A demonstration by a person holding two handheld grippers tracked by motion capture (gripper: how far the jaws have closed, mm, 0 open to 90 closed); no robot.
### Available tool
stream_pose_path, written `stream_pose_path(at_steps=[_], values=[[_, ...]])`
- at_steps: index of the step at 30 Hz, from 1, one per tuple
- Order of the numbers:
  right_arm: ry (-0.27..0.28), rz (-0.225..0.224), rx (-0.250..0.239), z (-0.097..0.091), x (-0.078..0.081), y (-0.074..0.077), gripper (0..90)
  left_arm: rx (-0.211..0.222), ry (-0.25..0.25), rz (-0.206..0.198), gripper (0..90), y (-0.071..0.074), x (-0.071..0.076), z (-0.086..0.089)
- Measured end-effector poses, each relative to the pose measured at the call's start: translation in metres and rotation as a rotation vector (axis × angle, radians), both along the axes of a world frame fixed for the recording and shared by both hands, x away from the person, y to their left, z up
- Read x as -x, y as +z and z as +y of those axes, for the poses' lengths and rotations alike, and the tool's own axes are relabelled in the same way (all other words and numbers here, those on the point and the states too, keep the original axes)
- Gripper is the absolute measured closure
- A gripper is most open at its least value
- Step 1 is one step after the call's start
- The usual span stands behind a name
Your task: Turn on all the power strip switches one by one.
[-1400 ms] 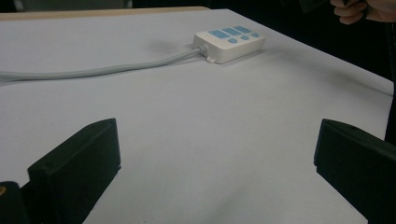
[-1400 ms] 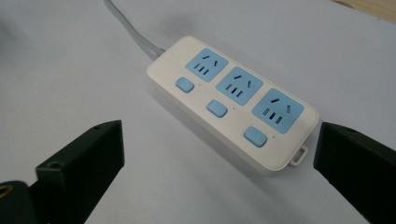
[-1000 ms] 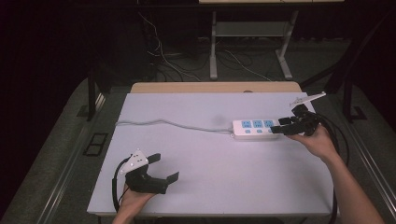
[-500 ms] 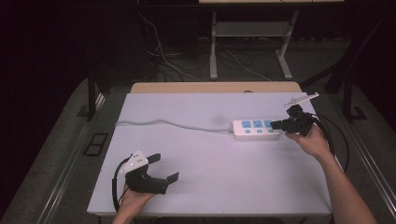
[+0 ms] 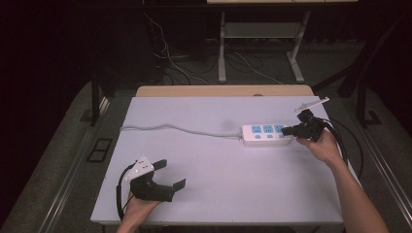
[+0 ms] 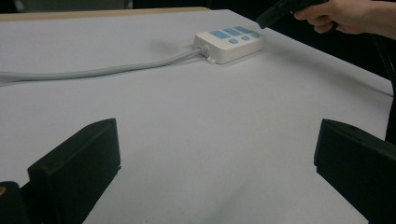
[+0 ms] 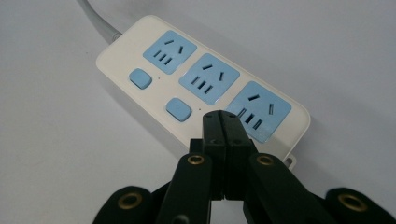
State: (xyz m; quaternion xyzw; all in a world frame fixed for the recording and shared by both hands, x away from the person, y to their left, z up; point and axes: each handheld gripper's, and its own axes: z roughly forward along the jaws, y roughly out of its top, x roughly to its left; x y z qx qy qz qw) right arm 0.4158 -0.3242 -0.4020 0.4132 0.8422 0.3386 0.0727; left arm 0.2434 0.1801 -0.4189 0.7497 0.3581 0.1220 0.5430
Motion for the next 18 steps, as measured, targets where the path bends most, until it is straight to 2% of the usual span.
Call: stream_pose_path(at_steps=[7,11,14,18], values=[[-0.019,0.015,-0.03,-0.002,-0.004,-0.007,89.6,0.003,0.004,-0.002,0.0,0.001,0.001,0.001],[-0.031,0.026,-0.018,-0.003,-0.007,-0.013,89.6,0.005,0.005,-0.005,0.0,0.001,0.001,0.002],[-0.04,0.027,-0.045,-0.005,-0.007,-0.015,89.6,0.006,0.007,-0.004,0.0,0.001,0.001,0.002],[-0.038,0.031,-0.056,-0.005,-0.007,-0.016,89.6,0.004,0.004,-0.003,0.0,0.001,0.001,0.002]])
